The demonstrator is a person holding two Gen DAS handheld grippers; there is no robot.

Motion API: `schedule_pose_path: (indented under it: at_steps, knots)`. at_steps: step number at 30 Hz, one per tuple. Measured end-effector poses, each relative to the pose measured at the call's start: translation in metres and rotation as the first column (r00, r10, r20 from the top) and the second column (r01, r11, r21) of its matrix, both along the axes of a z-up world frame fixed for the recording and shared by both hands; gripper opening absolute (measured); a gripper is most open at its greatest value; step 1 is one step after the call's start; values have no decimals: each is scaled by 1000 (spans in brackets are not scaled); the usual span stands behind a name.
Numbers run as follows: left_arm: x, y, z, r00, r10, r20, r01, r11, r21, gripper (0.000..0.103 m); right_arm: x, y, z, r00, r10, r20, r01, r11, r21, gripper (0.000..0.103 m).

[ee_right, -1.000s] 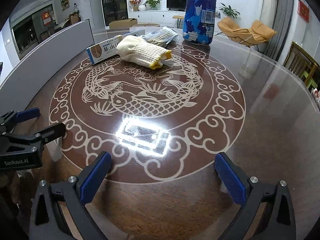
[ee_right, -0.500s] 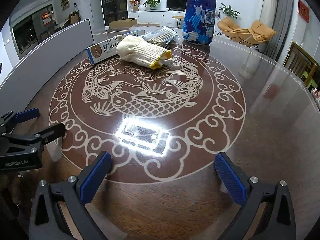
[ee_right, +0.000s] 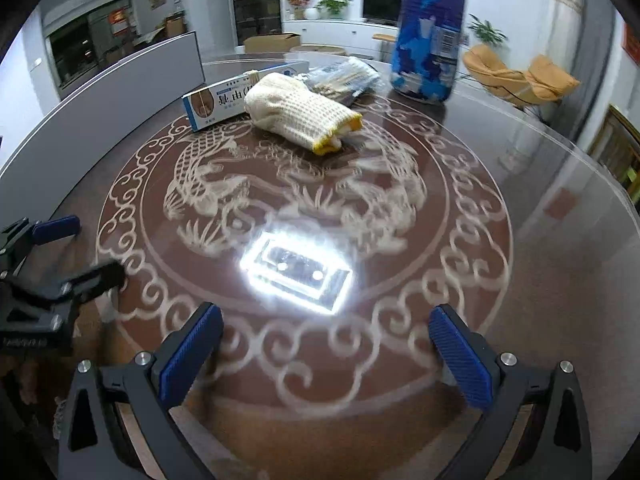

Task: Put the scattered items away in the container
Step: 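Return both tools to the table above the glove and medicine box, then grasp the white knitted glove with the right tool and lift it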

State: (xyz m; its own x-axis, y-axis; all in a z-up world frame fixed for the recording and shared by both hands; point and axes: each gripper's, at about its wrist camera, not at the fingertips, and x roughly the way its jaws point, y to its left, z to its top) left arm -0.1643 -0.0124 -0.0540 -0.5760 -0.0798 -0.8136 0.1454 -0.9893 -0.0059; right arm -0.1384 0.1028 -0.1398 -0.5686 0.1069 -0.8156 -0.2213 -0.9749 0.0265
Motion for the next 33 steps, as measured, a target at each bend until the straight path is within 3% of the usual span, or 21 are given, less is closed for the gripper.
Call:
schedule_pose_path:
  at_steps: [15,23,33]
  knots:
    - [0,0,0,1000,1,0,-1,1000,0,103,-125,30,-3,979,205,-6,-205,979,1,103]
    - [0,0,0,1000,2,0,-2,1000,0,103,-153,27,-4,975,223,-7,-223,975,1,103]
    - [0,0,0,1000,1,0,-1,1000,0,103,-160,27,-3,977,211,-5,-211,977,1,103]
